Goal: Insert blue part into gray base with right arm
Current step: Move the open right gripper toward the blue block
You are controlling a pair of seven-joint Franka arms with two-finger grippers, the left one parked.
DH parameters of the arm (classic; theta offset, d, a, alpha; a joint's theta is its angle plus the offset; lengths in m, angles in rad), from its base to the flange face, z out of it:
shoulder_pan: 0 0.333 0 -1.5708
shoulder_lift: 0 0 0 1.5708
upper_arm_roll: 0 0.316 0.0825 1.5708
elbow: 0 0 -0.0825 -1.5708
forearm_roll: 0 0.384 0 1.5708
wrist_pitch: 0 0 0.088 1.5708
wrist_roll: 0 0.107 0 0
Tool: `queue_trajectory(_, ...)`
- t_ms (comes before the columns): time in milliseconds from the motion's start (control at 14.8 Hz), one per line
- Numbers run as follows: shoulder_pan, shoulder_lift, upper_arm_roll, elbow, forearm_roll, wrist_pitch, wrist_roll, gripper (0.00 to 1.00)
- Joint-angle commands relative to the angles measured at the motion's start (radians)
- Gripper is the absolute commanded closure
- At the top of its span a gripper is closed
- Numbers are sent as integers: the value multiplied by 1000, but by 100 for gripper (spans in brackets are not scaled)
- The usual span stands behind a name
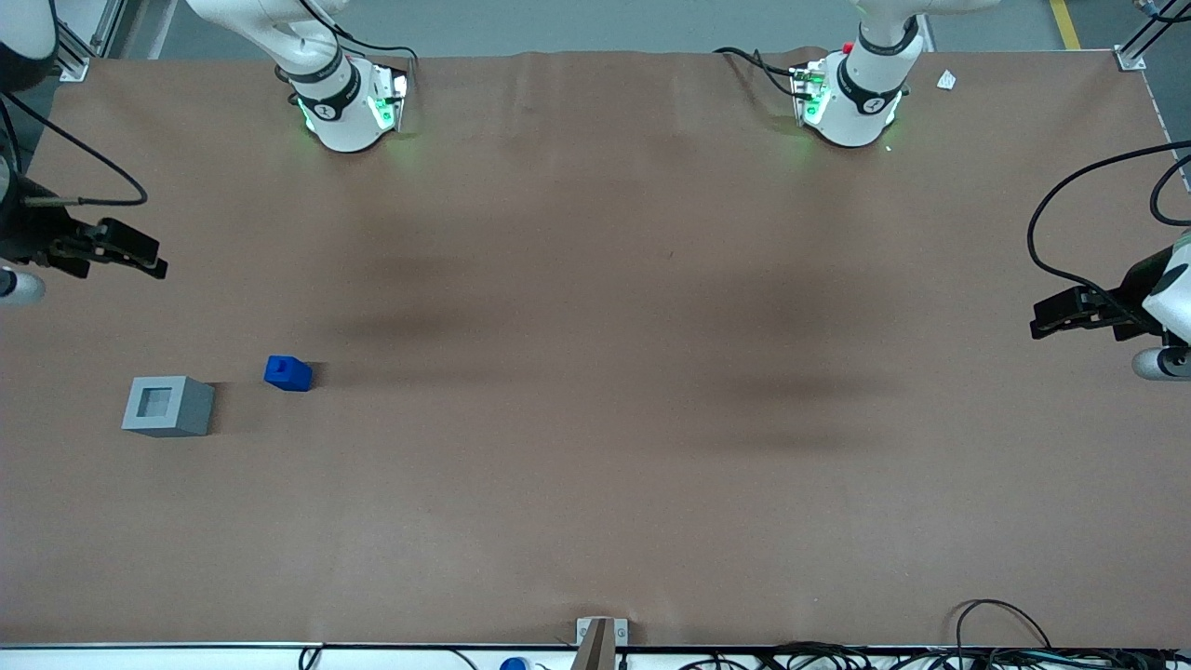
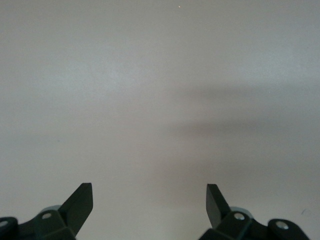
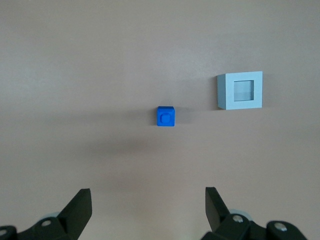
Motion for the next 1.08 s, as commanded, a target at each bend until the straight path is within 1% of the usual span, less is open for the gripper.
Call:
queue_trajectory(0,-19,2,13,-36,6,46,-5,0)
queue_trajectory(269,-19,0,13,-157,6,189,-9,0)
queue_trajectory(539,-27,0,13,-237,6,273,-9,0)
queue_trajectory(741,-24,-3,13,-353,4,412,-10,0)
queue_trajectory(1010,-27,14,13,-439,4,537,-10,0)
